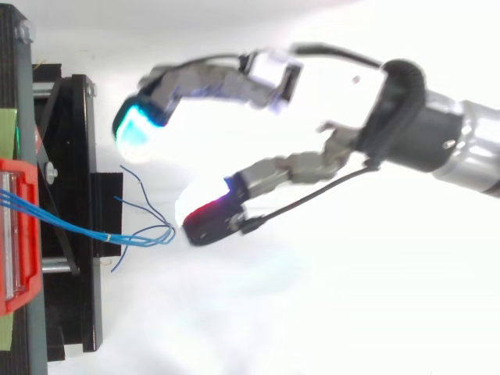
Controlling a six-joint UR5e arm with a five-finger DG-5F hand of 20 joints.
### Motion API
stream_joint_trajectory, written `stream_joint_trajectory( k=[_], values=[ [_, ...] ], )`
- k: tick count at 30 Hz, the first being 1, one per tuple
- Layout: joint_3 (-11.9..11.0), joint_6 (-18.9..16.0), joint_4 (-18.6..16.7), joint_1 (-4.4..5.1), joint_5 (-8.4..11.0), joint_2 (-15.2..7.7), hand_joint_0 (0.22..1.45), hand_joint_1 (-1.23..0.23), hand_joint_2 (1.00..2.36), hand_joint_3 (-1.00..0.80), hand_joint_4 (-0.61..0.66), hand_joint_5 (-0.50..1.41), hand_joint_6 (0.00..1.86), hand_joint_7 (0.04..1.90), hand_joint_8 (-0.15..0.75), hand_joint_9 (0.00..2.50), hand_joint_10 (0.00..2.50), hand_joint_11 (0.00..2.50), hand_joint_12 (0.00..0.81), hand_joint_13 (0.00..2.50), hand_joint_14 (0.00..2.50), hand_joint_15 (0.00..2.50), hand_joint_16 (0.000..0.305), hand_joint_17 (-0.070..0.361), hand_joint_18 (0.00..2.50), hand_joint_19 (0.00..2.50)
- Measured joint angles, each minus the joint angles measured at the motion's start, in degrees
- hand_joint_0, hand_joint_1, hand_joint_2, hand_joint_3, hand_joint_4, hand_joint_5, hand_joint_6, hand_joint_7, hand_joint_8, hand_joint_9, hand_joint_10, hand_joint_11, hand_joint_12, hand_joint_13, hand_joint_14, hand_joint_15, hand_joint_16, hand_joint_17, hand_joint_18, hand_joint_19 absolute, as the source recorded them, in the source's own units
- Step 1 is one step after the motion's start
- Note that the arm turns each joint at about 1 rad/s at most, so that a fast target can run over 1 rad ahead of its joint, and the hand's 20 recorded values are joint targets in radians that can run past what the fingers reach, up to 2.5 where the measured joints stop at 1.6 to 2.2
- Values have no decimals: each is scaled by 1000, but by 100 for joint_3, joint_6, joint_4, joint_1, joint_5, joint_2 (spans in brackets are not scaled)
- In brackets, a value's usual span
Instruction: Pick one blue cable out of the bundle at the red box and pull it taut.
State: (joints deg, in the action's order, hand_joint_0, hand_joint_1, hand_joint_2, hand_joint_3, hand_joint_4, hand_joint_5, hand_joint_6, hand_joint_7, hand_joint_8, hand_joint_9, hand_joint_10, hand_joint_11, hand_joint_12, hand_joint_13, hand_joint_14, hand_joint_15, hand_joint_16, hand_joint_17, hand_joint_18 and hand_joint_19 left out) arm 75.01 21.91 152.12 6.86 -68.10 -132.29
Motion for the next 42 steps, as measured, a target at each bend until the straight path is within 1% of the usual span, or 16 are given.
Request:
stream_joint_trajectory(
  k=[2, 3, 4, 6, 8, 11, 16, 20, 24, 30, 34, 36, 37, 38, 42],
  values=[
    [-260, -50, 223, 34, -80, -237, 480, -703, 1000, -500, 314, -116, 502, 887, 301, 315, 1, 0, 380, 163, 3, 133, 57, 129, 46, 209],
    [-440, -63, 343, 61, -113, -356, 482, -701, 1000, -500, 319, -115, 502, 890, 302, 325, 0, 0, 379, 170, 4, 139, 57, 129, 51, 216],
    [-530, -61, 389, 76, -125, -401, 482, -720, 1000, -500, 317, -111, 503, 884, 309, 353, 0, 0, 383, 202, 3, 117, 58, 130, 97, 183],
    [-890, -27, 491, 140, -140, -508, 486, -713, 1000, -500, 324, -108, 503, 894, 310, 365, 0, 0, 382, 221, 3, 119, 57, 129, 111, 182],
    [-1083, 1, 527, 184, -141, -539, 493, -700, 1000, -500, 328, -103, 503, 920, 311, 388, 1, 0, 379, 234, 3, 122, 57, 128, 124, 184],
    [-1232, 21, 534, 248, -142, -560, 500, -694, 1000, -500, 333, -99, 503, 947, 316, 414, 1, 0, 379, 249, 3, 116, 56, 127, 149, 183],
    [-1289, 24, 524, 290, -142, -561, 517, -679, 1000, -500, 319, -90, 503, 1003, 317, 431, 0, 0, 374, 267, 4, 122, 55, 124, 159, 190],
    [-1344, 24, 537, 296, -142, -561, 533, -659, 1000, -500, 300, -83, 503, 1057, 317, 443, 0, 0, 369, 278, 3, 124, 53, 120, 175, 192],
    [-1372, 24, 527, 295, -149, -561, 544, -637, 1000, -498, 290, -83, 503, 1063, 318, 454, 0, 0, 366, 285, 4, 127, 53, 119, 181, 200],
    [-1374, 14, 537, 243, -167, -561, 558, -612, 1002, -473, 278, -80, 502, 1077, 317, 462, 0, 0, 363, 288, 3, 130, 52, 117, 186, 213],
    [-1375, -39, 586, 195, -191, -561, 565, -625, 1004, -439, 221, -76, 501, 1212, 316, 461, 0, 0, 362, 293, 5, 133, 52, 116, 198, 208],
    [-1376, -81, 674, 162, -245, -561, 566, -635, 1005, -420, 206, -77, 509, 1247, 317, 460, 2, 0, 362, 297, 4, 134, 52, 116, 205, 212],
    [-1375, -98, 721, 150, -272, -561, 569, -646, 1007, -405, 197, -88, 561, 1161, 317, 461, 0, 0, 362, 299, 4, 136, 51, 116, 211, 208],
    [-1376, -112, 762, 140, -296, -561, 570, -649, 1007, -399, 195, -95, 588, 1119, 316, 462, 0, 0, 362, 299, 4, 135, 51, 116, 212, 208],
    [-1375, -145, 924, 118, -351, -559, 575, -664, 1008, -371, 199, -112, 659, 1012, 317, 461, 0, 12, 361, 300, 5, 134, 52, 116, 216, 208]
  ],
)
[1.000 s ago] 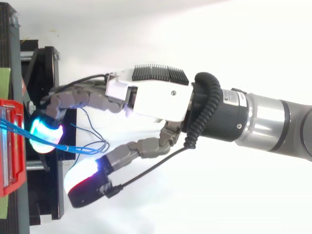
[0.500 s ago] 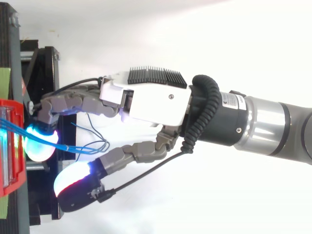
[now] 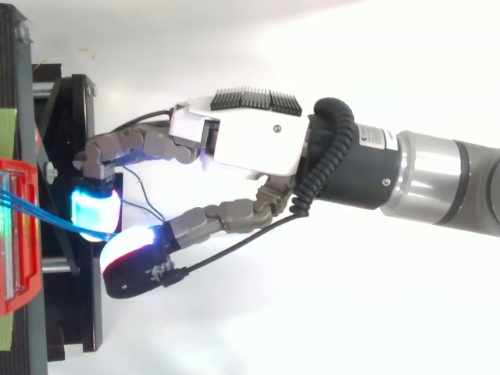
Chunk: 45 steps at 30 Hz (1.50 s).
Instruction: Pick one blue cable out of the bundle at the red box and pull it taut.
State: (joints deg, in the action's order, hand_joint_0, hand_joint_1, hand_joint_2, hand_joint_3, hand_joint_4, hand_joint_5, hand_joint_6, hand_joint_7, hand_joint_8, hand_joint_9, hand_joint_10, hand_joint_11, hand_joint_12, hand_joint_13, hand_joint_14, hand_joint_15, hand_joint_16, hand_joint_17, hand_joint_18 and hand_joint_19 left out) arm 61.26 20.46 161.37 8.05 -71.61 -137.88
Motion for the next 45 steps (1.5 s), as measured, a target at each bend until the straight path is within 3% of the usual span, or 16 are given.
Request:
stream_joint_trajectory(
  k=[7, 15, 20, 32, 39, 45],
  values=[
    [0, -10, 112, -4, -18, 2, 588, -679, 1010, -339, 200, -138, 769, 831, 315, 465, 0, 26, 359, 304, 4, 142, 51, 116, 228, 213],
    [0, 4, 204, 0, -27, 50, 590, -682, 1010, -336, 196, -147, 809, 804, 317, 474, 1, 53, 362, 315, 4, 144, 51, 115, 251, 221],
    [0, 36, 232, 11, -28, 143, 594, -699, 1010, -157, 209, -165, 914, 762, 350, 485, 0, 105, 397, 334, 3, 138, 58, 130, 298, 194],
    [0, 210, 526, 35, -23, 352, 633, -772, 1010, -73, 98, -164, 950, 756, 360, 531, 2, 175, 396, 353, 3, 142, 58, 130, 322, 169],
    [0, 215, 545, 41, -27, 386, 669, -873, 1017, -134, 36, -173, 954, 812, 340, 560, 3, 222, 369, 395, 4, 152, 52, 118, 377, 163],
    [0, 214, 552, 46, -21, 416, 684, -926, 1000, -500, 124, -166, 957, 773, 340, 612, 4, 251, 369, 429, 5, 156, 51, 115, 409, 175]
  ],
)
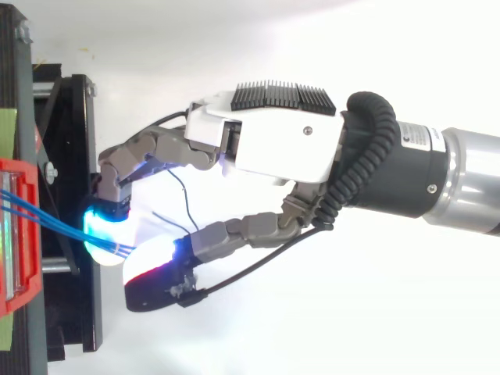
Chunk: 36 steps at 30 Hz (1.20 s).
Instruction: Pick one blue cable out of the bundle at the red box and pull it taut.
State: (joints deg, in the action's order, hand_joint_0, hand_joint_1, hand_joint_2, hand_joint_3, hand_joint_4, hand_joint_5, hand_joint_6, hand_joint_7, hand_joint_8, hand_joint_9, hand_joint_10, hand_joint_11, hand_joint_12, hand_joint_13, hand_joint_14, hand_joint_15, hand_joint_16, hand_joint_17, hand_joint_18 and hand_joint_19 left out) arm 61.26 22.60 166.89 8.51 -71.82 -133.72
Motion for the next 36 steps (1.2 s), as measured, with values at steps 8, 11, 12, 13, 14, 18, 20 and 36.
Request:
stream_joint_trajectory(
  k=[8, 11, 12, 13, 14, 18, 20, 36],
  values=[
    [0, -1, -2, 2, 6, 0, 514, -765, 1000, -500, 132, -130, 916, 880, 377, 704, 4, 254, 388, 467, 5, 182, 54, 122, 430, 235],
    [0, -8, 6, 5, 9, 1, 505, -688, 1000, -500, 131, -117, 907, 918, 381, 718, 3, 241, 392, 484, 5, 183, 54, 122, 445, 250],
    [0, -11, 11, 7, 10, 2, 506, -669, 1000, -500, 131, -115, 905, 926, 384, 732, 4, 250, 394, 497, 6, 189, 54, 122, 450, 251],
    [0, -13, 17, 8, 10, 2, 518, -626, 1000, -500, 126, -112, 902, 941, 382, 743, 6, 251, 388, 499, 6, 189, 53, 120, 456, 260],
    [0, -15, 24, 8, 10, 2, 534, -614, 1000, -500, 128, -111, 901, 956, 379, 749, 4, 247, 383, 498, 5, 188, 52, 117, 453, 263],
    [0, -24, 53, 9, 10, 3, 598, -683, 1006, -412, 138, -112, 899, 1020, 371, 770, 5, 286, 373, 530, 6, 215, 50, 112, 467, 270],
    [0, -26, 59, 11, 11, 3, 624, -757, 1010, -343, 149, -114, 913, 1003, 374, 784, 5, 320, 373, 550, 7, 217, 49, 111, 507, 270],
    [-7, -46, 63, 36, 2, 4, 626, -1015, 1000, -500, 87, -148, 967, 849, 338, 806, 11, 515, 372, 583, 8, 245, 48, 108, 596, 234]
  ],
)
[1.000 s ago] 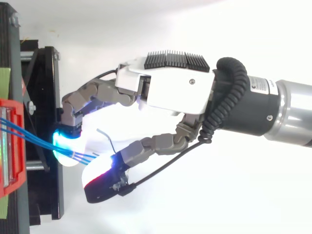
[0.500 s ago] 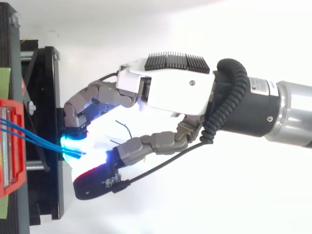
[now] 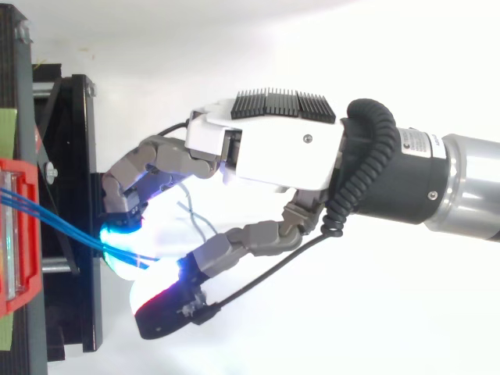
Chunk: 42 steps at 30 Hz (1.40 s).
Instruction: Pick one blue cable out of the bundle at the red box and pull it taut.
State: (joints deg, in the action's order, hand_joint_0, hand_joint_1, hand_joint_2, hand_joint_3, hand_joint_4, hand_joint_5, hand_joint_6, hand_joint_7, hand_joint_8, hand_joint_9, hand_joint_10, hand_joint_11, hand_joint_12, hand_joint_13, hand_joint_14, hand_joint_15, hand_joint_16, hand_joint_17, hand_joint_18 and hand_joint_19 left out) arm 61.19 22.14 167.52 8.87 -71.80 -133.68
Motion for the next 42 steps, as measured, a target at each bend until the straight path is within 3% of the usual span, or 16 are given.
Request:
stream_joint_trajectory(
  k=[4, 6, 10, 13, 19, 23, 25, 26, 28, 31, 34, 38, 42],
  values=[
    [-1, -8, 5, 0, 5, 1, 462, -946, 1000, -500, 121, -136, 950, 853, 381, 830, 8, 506, 413, 601, 8, 256, 56, 125, 627, 253],
    [-1, -13, 7, 1, 5, 6, 426, -825, 1000, -500, 125, -126, 937, 867, 403, 850, 5, 492, 430, 613, 7, 258, 60, 135, 649, 259],
    [-1, -22, 9, 0, 6, 13, 474, -604, 1000, -500, 116, -121, 919, 925, 399, 853, 6, 466, 415, 602, 9, 266, 57, 128, 607, 304],
    [-1, -24, 9, 1, 6, 15, 533, -538, 1000, -500, 102, -123, 911, 953, 383, 844, 7, 448, 393, 578, 8, 275, 52, 118, 552, 337],
    [-8, -25, 9, 1, 1, 17, 613, -762, 1011, -221, 136, -136, 940, 924, 396, 829, 8, 474, 409, 594, 8, 264, 55, 124, 587, 318],
    [-16, -25, 9, 1, 0, 17, 697, -852, 1016, -152, 4, -147, 953, 1122, 375, 828, 7, 494, 383, 617, 9, 268, 50, 113, 608, 298],
    [-22, -25, 9, 1, -1, 18, 745, -873, 1017, -168, 42, -148, 942, 1320, 372, 836, 7, 503, 380, 622, 9, 269, 50, 112, 611, 308],
    [-25, -25, 9, 1, 0, 18, 789, -886, 1015, -239, -50, -158, 970, 1201, 367, 834, 10, 514, 382, 620, 9, 270, 49, 110, 600, 312],
    [-26, -25, 9, 1, 1, 17, 837, -894, 1008, -371, -23, -164, 970, 1257, 352, 823, 10, 516, 377, 616, 9, 268, 48, 109, 583, 316],
    [-28, -25, 10, 1, 3, 18, 872, -877, 1000, -500, -127, -168, 976, 1230, 298, 804, 8, 513, 368, 599, 8, 262, 46, 105, 559, 300],
    [-29, -24, 10, 1, 6, 18, 860, -883, 1000, -500, -191, -172, 984, 1099, 234, 804, 7, 525, 354, 600, 8, 250, 43, 98, 564, 245],
    [-32, -19, 14, 0, 8, 18, 797, -929, 1000, -500, -148, -170, 985, 947, 184, 782, 7, 537, 348, 601, 8, 234, 40, 91, 578, 158],
    [-34, -17, 22, 0, 8, 18, 613, -1057, 1000, -500, -82, -168, 983, 919, 202, 776, 9, 570, 342, 587, 8, 250, 40, 90, 557, 178]
  ],
)
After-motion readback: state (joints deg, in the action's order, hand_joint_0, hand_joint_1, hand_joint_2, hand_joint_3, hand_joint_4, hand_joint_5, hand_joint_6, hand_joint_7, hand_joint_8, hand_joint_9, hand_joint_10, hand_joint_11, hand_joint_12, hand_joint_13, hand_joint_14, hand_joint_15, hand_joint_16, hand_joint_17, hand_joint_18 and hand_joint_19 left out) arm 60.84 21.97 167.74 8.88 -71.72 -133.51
